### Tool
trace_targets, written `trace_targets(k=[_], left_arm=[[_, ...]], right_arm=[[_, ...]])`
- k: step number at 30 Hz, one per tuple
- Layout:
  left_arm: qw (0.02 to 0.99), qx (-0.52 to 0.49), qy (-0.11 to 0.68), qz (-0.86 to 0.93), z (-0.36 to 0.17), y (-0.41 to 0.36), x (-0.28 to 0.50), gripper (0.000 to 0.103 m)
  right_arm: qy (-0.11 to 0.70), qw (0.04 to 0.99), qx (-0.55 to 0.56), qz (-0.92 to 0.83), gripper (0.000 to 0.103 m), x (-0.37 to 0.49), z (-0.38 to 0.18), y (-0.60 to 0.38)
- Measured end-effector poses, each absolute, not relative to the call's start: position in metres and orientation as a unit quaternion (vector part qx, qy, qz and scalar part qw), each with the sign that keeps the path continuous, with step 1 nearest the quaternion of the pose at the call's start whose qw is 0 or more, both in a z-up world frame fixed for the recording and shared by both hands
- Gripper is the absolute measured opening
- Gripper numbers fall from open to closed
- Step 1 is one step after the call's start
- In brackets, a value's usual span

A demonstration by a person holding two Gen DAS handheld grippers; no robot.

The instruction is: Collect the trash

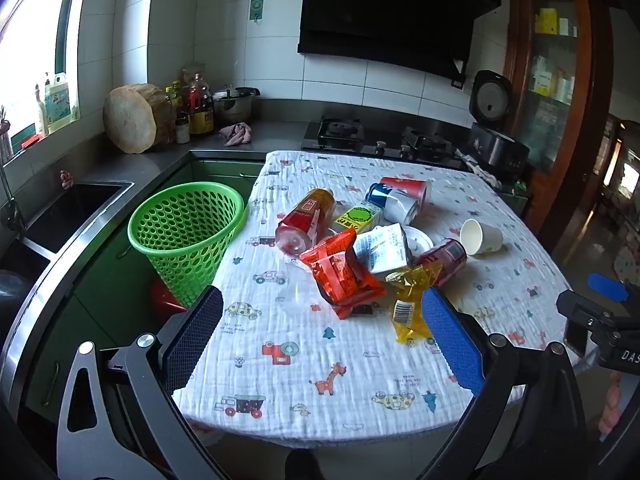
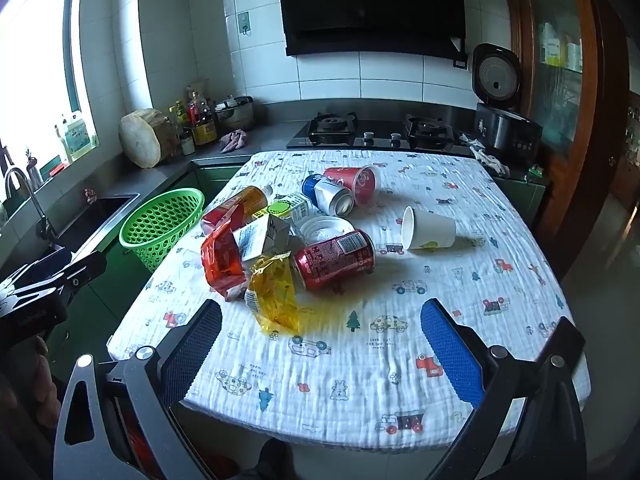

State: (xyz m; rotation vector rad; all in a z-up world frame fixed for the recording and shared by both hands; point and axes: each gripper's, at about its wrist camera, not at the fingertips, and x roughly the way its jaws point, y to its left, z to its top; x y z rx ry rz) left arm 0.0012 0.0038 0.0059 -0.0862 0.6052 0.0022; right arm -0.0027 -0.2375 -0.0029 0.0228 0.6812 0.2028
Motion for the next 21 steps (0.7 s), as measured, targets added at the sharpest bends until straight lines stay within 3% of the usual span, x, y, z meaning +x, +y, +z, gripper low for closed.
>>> trace_targets(k=[21], left_arm=[[0.954, -0.045, 0.298, 0.002, 0.0033, 0.0058, 0.0029, 0.098]], right_arm=[[0.329, 0.938, 0.013, 0.104, 0.096, -0.0063, -0.0032, -0.237]])
